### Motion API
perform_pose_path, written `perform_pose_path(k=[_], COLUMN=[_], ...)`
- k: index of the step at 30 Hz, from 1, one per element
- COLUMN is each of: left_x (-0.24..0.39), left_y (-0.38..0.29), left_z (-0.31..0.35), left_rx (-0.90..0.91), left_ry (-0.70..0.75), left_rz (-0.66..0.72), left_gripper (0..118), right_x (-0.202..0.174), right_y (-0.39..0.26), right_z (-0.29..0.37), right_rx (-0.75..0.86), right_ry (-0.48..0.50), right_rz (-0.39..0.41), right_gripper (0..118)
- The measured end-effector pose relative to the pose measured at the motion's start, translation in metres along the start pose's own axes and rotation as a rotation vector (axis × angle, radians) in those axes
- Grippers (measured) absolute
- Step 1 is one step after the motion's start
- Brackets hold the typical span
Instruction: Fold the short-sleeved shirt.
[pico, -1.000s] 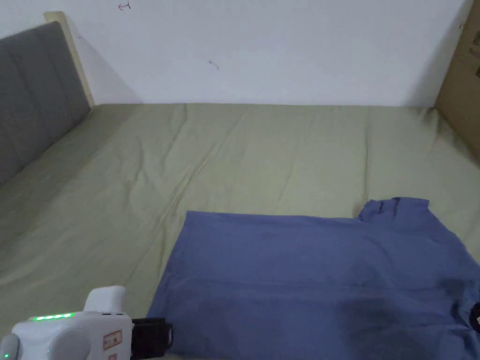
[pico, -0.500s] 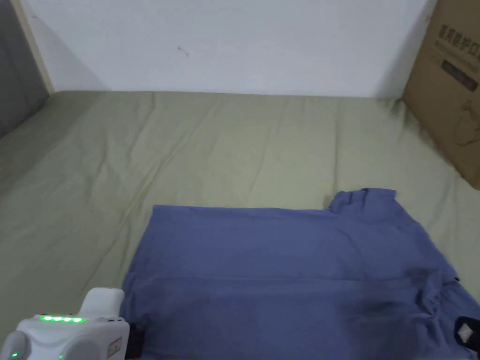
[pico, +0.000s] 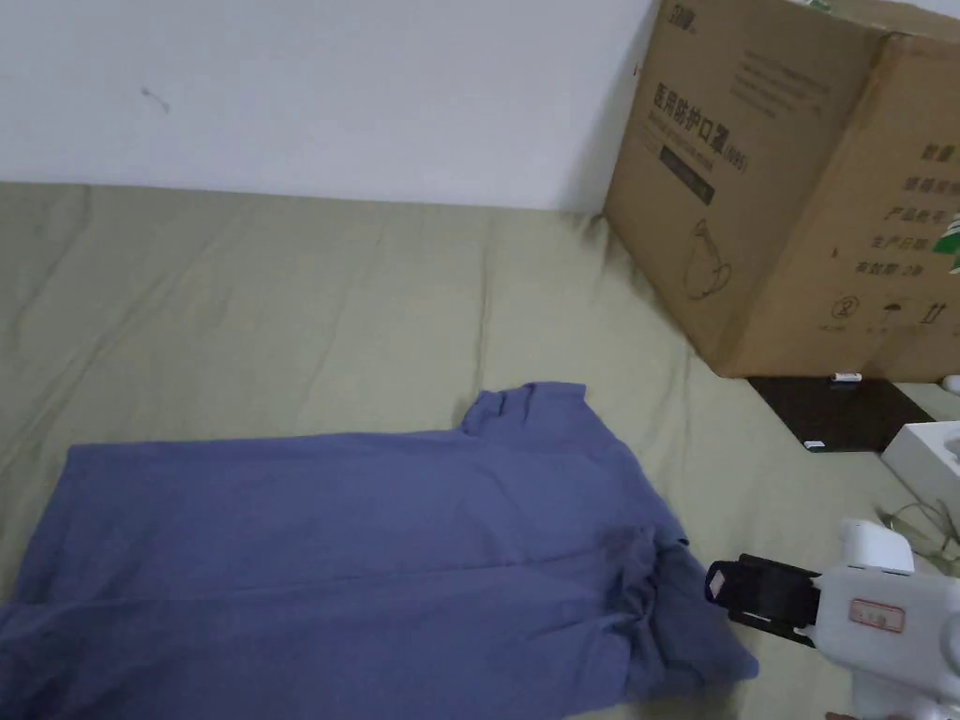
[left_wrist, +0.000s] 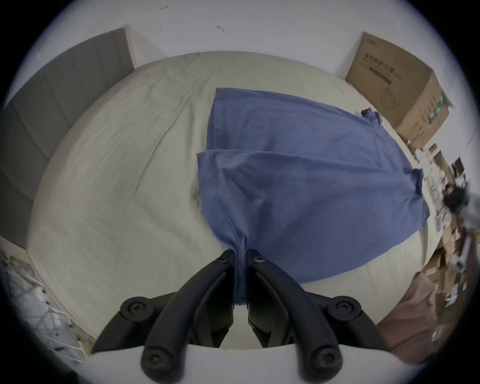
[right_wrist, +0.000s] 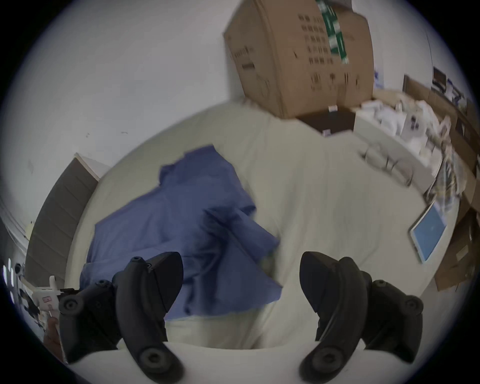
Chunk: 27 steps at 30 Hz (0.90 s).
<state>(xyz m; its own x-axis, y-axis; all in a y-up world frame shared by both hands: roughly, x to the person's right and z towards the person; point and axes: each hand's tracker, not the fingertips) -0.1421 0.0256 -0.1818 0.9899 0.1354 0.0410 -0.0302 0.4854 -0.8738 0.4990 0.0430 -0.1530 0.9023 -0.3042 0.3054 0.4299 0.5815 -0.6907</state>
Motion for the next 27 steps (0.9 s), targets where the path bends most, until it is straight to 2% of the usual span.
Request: perform_pose_path(k=[2,3,9,10,11,13,15,16,19,22,25,27], left_x=[0.002,0.003,0.016,0.018,0.019,0.016,0.017,0.015,0.015,0.010,0.007,0.004], left_y=[-0.001,-0.001,0.005,0.004,0.004,0.004,0.004,0.004,0.003,0.007,0.008,0.002], left_z=[0.002,0.002,-0.002,-0.004,-0.005,-0.005,-0.003,-0.001,0.012,0.025,0.039,0.048], left_rx=[-0.011,-0.015,-0.025,-0.029,-0.031,-0.031,-0.026,-0.020,0.064,0.071,0.072,0.061], left_ry=[0.001,-0.001,0.055,0.060,0.061,0.065,0.063,0.064,0.071,0.068,0.059,0.068], left_rz=[0.022,0.021,-0.054,-0.056,-0.055,-0.044,-0.026,-0.023,-0.005,-0.009,-0.025,-0.052], left_gripper=[8,8,8,8,8,8,8,8,8,8,7,8], right_x=[0.014,0.019,0.009,0.005,0.002,-0.010,-0.019,-0.021,-0.020,-0.014,-0.008,-0.008], right_y=[0.003,0.002,0.005,0.006,0.007,0.006,0.003,0.002,0.002,0.004,0.000,-0.010], right_z=[-0.035,-0.048,-0.074,-0.071,-0.068,-0.057,-0.049,-0.047,-0.032,-0.012,0.016,0.034], right_rx=[-0.191,-0.237,-0.332,-0.332,-0.325,-0.297,-0.292,-0.284,-0.270,-0.249,-0.255,-0.266], right_ry=[-0.062,-0.075,-0.146,-0.149,-0.154,-0.171,-0.104,-0.161,-0.147,-0.208,-0.162,-0.164], right_rz=[-0.022,-0.014,0.082,0.110,0.148,0.252,0.284,0.318,0.291,0.314,0.264,0.273], right_gripper=[103,103,98,90,74,3,4,4,4,4,4,4])
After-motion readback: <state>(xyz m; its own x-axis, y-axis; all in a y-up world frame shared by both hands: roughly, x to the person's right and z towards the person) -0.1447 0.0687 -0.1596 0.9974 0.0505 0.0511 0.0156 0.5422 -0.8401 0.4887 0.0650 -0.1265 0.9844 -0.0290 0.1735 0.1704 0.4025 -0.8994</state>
